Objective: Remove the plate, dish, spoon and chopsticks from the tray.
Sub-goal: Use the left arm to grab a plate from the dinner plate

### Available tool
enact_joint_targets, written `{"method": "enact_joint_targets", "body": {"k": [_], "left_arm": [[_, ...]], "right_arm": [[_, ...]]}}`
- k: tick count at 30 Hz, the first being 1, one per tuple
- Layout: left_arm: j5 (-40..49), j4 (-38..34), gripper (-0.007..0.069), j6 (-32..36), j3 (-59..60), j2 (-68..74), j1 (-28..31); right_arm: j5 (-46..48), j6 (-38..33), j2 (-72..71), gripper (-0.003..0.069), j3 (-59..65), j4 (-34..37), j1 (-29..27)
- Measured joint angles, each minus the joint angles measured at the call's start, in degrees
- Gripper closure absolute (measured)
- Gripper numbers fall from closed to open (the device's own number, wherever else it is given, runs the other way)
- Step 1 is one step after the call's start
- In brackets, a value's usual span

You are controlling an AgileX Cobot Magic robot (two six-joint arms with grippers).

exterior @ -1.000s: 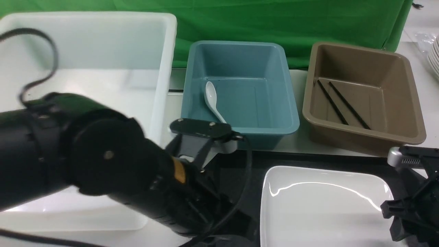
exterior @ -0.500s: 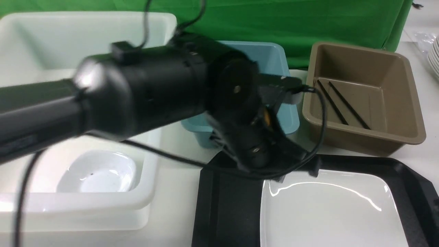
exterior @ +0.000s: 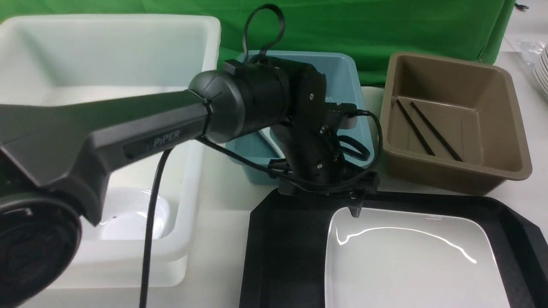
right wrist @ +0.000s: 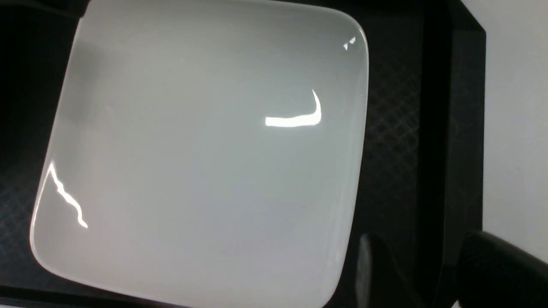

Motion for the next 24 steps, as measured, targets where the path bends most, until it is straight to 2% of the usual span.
{"method": "enact_joint_targets", "body": {"k": [6,18,24], "left_arm": [[-2.6,-3.7,0.0033,5.5,0.0,3.2,0.5],[-4.4,-10.3,0.0108,10.5,-0.1,6.7,0.4],[-5.2,-10.1,0.0195,11.6,-0.1,6.8,-0.6]], "right_arm": [[-0.4,0.0,0.0,0.0367,0.0,0.1,0.0],[-0.8,-0.1,0.0,0.0367,0.0,0.1,0.0],[-1.3,-0.3,0.0,0.0367,0.0,0.1,0.0]]}}
